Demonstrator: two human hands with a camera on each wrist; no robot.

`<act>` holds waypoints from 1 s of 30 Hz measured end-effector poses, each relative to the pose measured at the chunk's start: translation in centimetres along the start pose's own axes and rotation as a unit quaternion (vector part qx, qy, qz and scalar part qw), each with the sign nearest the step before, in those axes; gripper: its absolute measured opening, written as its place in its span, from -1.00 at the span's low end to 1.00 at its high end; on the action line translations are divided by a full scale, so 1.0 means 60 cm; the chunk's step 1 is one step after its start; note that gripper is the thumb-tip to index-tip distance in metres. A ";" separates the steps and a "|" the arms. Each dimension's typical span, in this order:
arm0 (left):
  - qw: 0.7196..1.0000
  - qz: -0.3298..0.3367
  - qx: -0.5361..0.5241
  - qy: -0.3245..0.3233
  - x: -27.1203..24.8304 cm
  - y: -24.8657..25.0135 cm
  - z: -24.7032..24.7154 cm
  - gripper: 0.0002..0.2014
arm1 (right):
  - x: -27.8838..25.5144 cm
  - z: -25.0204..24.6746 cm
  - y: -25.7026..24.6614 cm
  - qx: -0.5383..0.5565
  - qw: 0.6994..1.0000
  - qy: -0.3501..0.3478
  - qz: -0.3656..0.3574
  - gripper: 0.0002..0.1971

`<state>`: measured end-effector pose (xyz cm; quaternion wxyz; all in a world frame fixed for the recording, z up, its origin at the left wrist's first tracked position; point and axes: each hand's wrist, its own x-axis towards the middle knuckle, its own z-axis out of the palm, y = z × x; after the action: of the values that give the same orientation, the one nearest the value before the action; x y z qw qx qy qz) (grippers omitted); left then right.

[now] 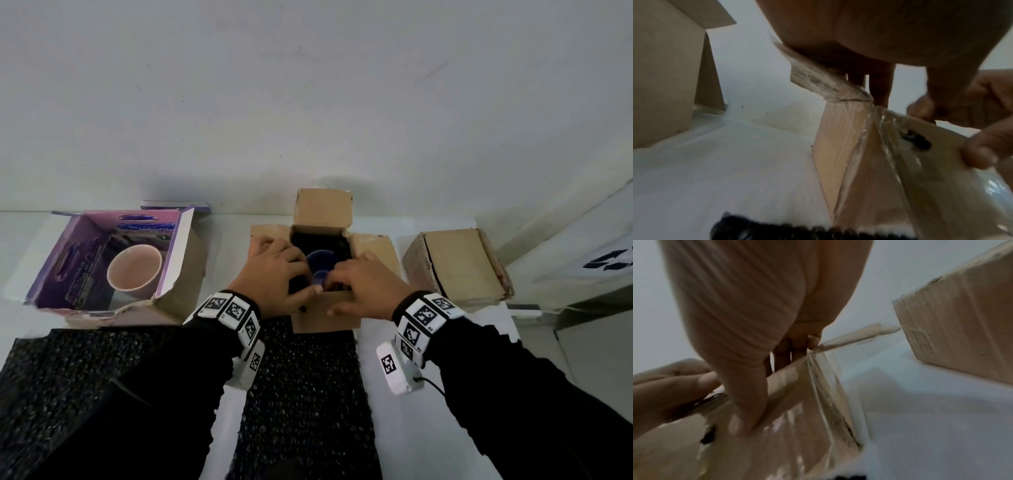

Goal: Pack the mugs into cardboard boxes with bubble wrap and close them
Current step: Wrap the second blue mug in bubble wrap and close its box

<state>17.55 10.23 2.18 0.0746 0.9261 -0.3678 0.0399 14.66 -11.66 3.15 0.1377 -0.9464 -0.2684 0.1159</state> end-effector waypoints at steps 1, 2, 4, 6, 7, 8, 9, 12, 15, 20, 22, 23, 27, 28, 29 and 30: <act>1.000 0.010 -0.006 -0.004 -0.006 0.004 0.002 -0.47 | -0.001 0.004 0.000 0.006 1.000 0.015 0.004 -0.51; 1.000 0.021 -0.004 -0.008 -0.011 0.008 0.004 -0.45 | -0.001 0.006 0.000 0.007 1.000 0.024 0.010 -0.45; 0.999 0.037 0.008 -0.004 -0.020 0.011 0.007 -0.50 | 0.001 0.002 -0.006 -0.014 1.000 0.008 0.022 -0.46; 0.999 0.048 0.017 0.003 -0.026 0.011 0.010 -0.62 | -0.001 -0.001 -0.013 -0.045 0.999 -0.014 0.020 -0.58; 0.998 0.052 0.021 0.006 -0.028 0.012 0.011 -0.65 | -0.003 -0.002 -0.016 -0.053 0.998 -0.014 0.017 -0.63; 0.998 0.052 0.029 0.007 -0.030 0.014 0.011 -0.66 | -0.006 -0.003 -0.020 -0.059 0.998 -0.008 0.015 -0.67; 0.998 0.050 0.039 0.008 -0.031 0.018 0.011 -0.66 | -0.008 -0.002 -0.022 -0.070 0.997 0.000 0.015 -0.71; 0.996 0.032 0.079 0.009 -0.026 0.033 0.007 -0.74 | -0.010 -0.001 -0.029 -0.132 0.991 0.013 0.021 -0.79; 0.995 0.015 0.100 -0.011 -0.023 0.043 0.006 -0.80 | -0.004 0.000 -0.036 -0.179 0.983 0.011 0.029 -0.81; 0.987 -0.027 0.130 -0.087 -0.021 0.057 0.000 -0.70 | -0.004 0.008 -0.045 -0.203 0.979 -0.007 0.033 -0.76; 0.987 -0.042 0.120 -0.101 -0.011 0.061 -0.006 -0.55 | -0.003 0.001 -0.042 -0.173 0.984 -0.025 0.029 -0.79; 0.987 -0.048 0.113 -0.107 -0.002 0.062 -0.011 -0.50 | 0.000 -0.005 -0.038 -0.141 0.989 -0.031 0.032 -0.79; 0.985 -0.044 0.110 -0.123 0.021 0.043 -0.026 -0.71 | 0.016 -0.015 -0.003 -0.101 0.993 0.049 0.030 -0.74; 0.983 -0.043 0.125 -0.126 0.022 0.039 -0.026 -0.71 | 0.019 -0.011 0.006 -0.132 0.989 0.052 0.028 -0.71; 0.981 -0.046 0.139 -0.130 0.023 0.038 -0.025 -0.69 | 0.022 -0.006 0.015 -0.159 0.986 0.044 0.026 -0.67; 0.979 -0.052 0.151 -0.129 0.023 0.038 -0.024 -0.69 | 0.022 -0.003 0.021 -0.175 0.984 0.035 0.025 -0.63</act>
<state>16.97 7.87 4.01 -0.1116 0.9419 -0.3156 -0.0285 16.40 -11.97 2.70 -0.0236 -0.9656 -0.2562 0.0374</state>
